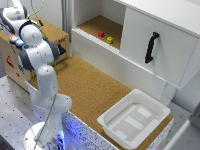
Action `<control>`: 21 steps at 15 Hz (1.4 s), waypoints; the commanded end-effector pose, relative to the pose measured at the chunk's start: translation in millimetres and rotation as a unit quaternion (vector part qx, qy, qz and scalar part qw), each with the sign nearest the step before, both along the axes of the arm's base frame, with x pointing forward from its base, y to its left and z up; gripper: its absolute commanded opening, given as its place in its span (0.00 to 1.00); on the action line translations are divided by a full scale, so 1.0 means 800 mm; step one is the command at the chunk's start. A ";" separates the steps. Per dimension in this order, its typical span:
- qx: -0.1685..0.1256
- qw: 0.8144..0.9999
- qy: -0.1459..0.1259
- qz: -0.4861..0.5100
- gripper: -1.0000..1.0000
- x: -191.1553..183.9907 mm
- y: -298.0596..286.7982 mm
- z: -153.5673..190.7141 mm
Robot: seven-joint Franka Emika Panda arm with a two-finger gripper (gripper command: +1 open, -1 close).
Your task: Turn on the blue light
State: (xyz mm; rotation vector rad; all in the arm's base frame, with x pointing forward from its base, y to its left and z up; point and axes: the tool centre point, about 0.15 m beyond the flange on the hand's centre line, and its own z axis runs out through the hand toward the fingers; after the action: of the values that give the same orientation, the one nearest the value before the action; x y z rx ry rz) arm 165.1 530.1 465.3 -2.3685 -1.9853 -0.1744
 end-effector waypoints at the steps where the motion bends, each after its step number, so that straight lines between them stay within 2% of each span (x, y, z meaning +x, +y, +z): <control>1: -0.060 0.995 -0.079 -0.023 1.00 -0.002 0.004 0.094; 2: -0.057 0.993 -0.100 -0.023 1.00 0.004 -0.001 0.123; 5: -0.056 0.990 -0.129 -0.027 1.00 0.016 -0.015 0.159; 12: -0.057 0.990 -0.127 0.019 1.00 0.045 -0.025 0.154; 21: -0.020 0.988 -0.137 0.062 1.00 0.121 -0.057 0.137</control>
State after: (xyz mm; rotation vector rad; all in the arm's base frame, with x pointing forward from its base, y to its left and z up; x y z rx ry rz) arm 223.0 488.1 573.8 -2.3737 -2.2050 -0.5329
